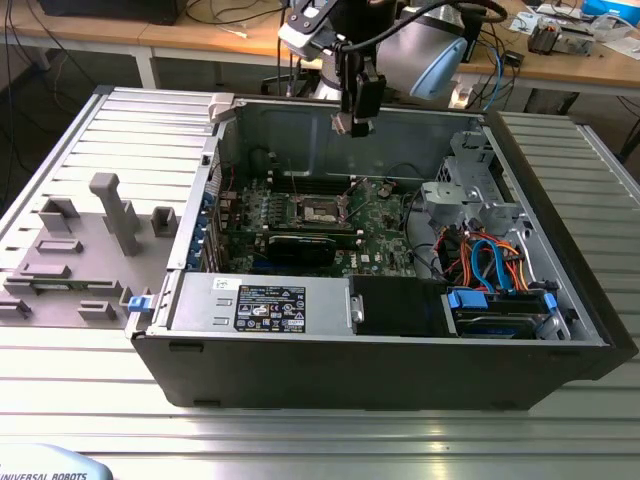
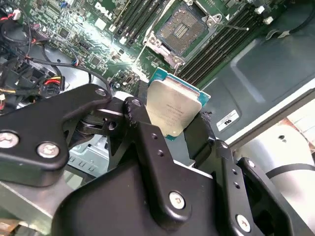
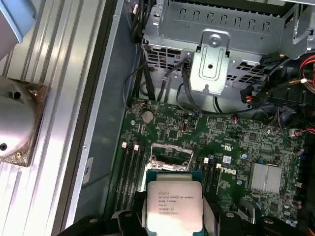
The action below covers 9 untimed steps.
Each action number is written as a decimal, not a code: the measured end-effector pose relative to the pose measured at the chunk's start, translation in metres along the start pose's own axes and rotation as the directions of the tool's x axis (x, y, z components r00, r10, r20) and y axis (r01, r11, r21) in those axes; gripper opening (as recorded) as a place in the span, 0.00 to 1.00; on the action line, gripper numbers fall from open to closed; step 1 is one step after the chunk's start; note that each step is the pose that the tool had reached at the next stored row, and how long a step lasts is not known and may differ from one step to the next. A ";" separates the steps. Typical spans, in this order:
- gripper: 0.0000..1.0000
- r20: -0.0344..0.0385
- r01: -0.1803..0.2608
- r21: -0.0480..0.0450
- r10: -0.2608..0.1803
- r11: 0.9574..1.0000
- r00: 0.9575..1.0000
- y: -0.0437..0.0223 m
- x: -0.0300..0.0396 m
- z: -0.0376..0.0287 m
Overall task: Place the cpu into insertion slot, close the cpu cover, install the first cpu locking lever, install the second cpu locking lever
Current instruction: 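Place the cpu into insertion slot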
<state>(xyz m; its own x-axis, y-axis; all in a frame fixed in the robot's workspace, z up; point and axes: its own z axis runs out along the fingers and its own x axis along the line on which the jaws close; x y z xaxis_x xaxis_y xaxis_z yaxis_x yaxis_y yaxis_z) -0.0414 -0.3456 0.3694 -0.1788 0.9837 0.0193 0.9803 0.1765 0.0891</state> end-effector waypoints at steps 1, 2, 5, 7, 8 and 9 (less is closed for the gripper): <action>0.54 0.002 -0.024 -0.001 0.024 1.000 1.000 0.0000 0.0000 0.0004; 0.54 0.007 -0.078 -0.002 0.078 0.997 0.997 -0.0001 0.0000 0.0014; 0.54 0.010 -0.109 -0.003 0.109 0.994 0.994 -0.0001 0.0000 0.0017; 0.54 0.010 -0.110 -0.003 0.110 0.994 0.994 -0.0001 0.0000 0.0017; 0.54 0.010 -0.110 -0.003 0.110 0.994 0.994 -0.0001 0.0000 0.0017; 0.54 0.010 -0.110 -0.003 0.110 0.994 0.994 -0.0001 0.0000 0.0017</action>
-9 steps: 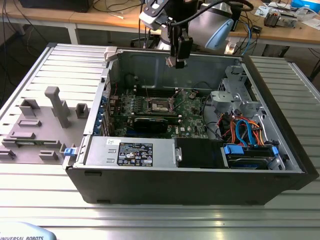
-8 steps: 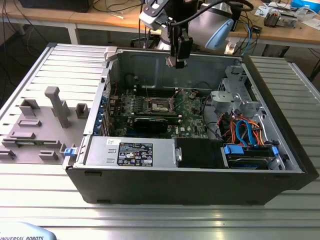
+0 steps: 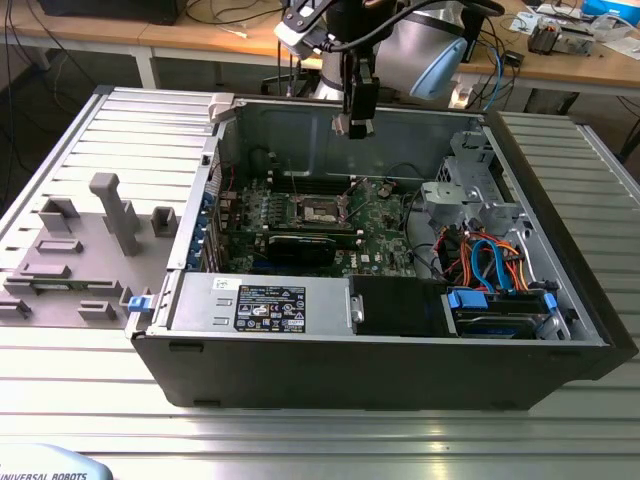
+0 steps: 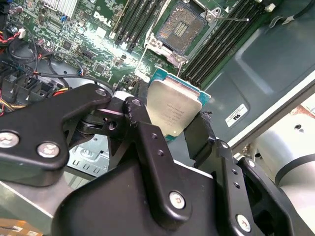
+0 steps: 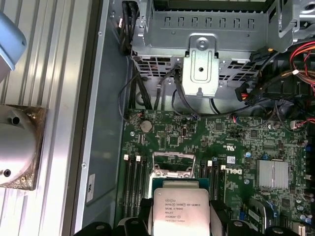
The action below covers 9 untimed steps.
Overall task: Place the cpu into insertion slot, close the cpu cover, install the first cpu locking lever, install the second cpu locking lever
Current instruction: 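Place the cpu into insertion slot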
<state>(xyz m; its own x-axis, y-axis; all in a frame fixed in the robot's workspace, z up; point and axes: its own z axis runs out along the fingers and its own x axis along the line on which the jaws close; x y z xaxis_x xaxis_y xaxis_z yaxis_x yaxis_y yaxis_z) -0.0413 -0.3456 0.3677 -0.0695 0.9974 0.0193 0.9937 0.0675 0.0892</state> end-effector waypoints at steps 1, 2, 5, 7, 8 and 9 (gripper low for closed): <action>0.54 0.000 0.000 0.000 0.000 1.000 1.000 0.0000 0.0000 0.0000; 0.54 0.000 0.000 0.000 0.000 1.000 1.000 0.0000 0.0000 0.0000; 0.54 0.000 0.000 0.000 0.000 1.000 1.000 0.0000 0.0000 0.0000; 0.54 0.000 0.000 0.000 0.000 1.000 1.000 0.0000 0.0000 0.0000; 0.54 0.000 -0.001 0.000 0.001 1.000 1.000 0.0000 0.0000 0.0000; 0.54 0.000 -0.003 0.000 0.003 1.000 1.000 -0.0001 0.0000 0.0000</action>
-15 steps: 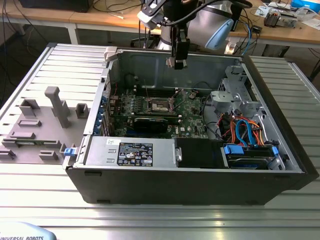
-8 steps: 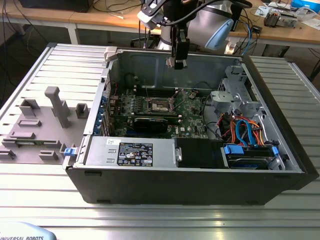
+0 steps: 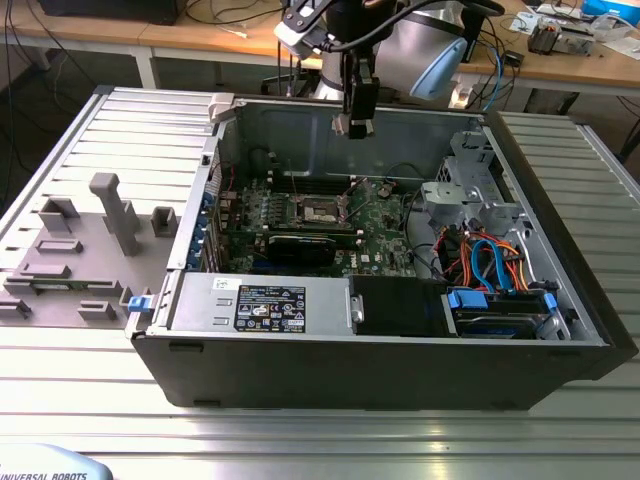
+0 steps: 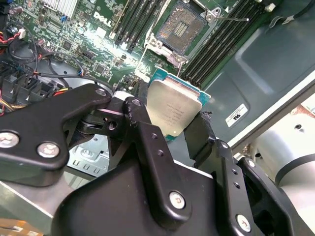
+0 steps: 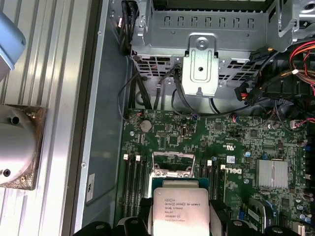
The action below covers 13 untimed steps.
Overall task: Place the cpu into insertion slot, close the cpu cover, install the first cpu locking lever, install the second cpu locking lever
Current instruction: 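Place the cpu into insertion slot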
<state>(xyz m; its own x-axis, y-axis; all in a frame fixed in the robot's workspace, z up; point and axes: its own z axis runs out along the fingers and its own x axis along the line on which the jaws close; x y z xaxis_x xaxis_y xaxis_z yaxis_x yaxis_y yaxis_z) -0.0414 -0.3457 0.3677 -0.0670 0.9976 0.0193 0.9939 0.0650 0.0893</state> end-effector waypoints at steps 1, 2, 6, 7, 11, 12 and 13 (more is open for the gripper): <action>0.54 0.000 -0.004 0.000 0.004 1.000 1.000 -0.0002 0.0001 0.0002; 0.54 0.001 -0.008 0.000 0.008 1.000 1.000 -0.0003 0.0001 0.0004; 0.54 0.005 -0.058 -0.001 0.058 0.998 0.998 -0.0004 0.0000 0.0014; 0.54 0.007 -0.078 -0.002 0.078 0.997 0.997 -0.0004 0.0000 0.0016; 0.54 0.011 -0.126 -0.003 0.126 0.992 0.992 -0.0005 0.0000 0.0028; 0.54 0.012 -0.137 -0.003 0.137 0.991 0.991 -0.0006 0.0000 0.0033; 0.54 0.013 -0.146 -0.004 0.146 0.989 0.989 -0.0006 0.0000 0.0037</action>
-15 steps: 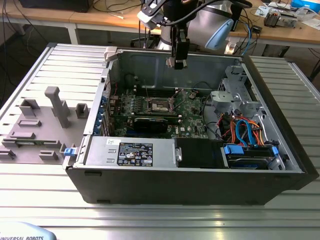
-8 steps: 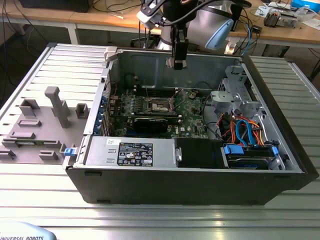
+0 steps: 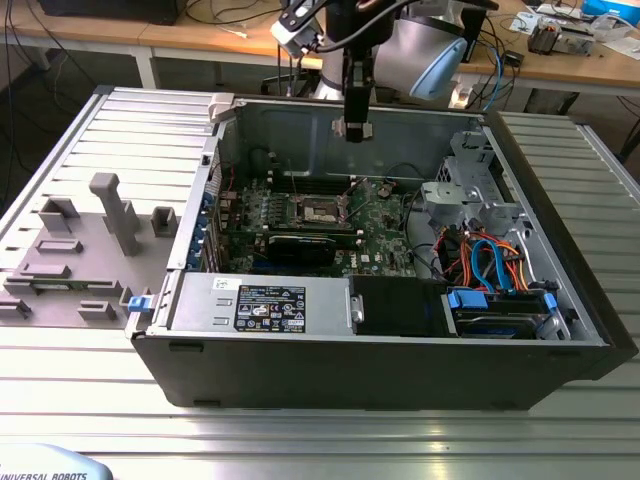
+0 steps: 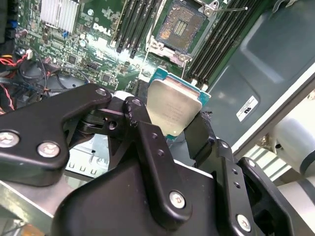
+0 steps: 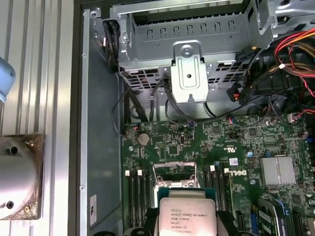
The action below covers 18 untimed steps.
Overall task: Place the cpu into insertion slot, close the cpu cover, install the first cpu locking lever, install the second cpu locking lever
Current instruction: 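Place the cpu into insertion slot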
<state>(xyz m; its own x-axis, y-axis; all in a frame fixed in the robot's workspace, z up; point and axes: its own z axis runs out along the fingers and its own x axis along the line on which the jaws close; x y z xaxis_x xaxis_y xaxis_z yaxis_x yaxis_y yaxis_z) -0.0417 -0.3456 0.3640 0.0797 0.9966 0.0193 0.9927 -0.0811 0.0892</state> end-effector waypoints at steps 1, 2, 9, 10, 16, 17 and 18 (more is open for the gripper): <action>0.54 0.001 -0.014 0.000 0.014 1.000 1.000 -0.0001 0.0000 0.0009; 0.54 0.002 -0.022 0.000 0.022 1.000 1.000 -0.0002 0.0000 0.0019; 0.54 0.002 -0.020 0.000 0.020 1.000 1.000 -0.0003 -0.0003 0.0030; 0.54 0.000 -0.006 0.000 0.006 1.000 1.000 -0.0003 -0.0003 0.0032; 0.54 -0.012 0.067 0.001 -0.067 0.998 0.998 -0.0036 -0.0006 0.0056; 0.54 -0.015 0.068 0.001 -0.068 0.998 0.998 -0.0050 -0.0007 0.0060; 0.54 -0.018 0.069 0.001 -0.069 0.998 0.997 -0.0064 -0.0008 0.0065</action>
<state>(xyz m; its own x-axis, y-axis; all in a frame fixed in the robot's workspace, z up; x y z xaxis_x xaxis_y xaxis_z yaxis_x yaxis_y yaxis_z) -0.0475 -0.3458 0.3569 0.0089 0.9995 0.0312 0.9960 -0.0116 0.0891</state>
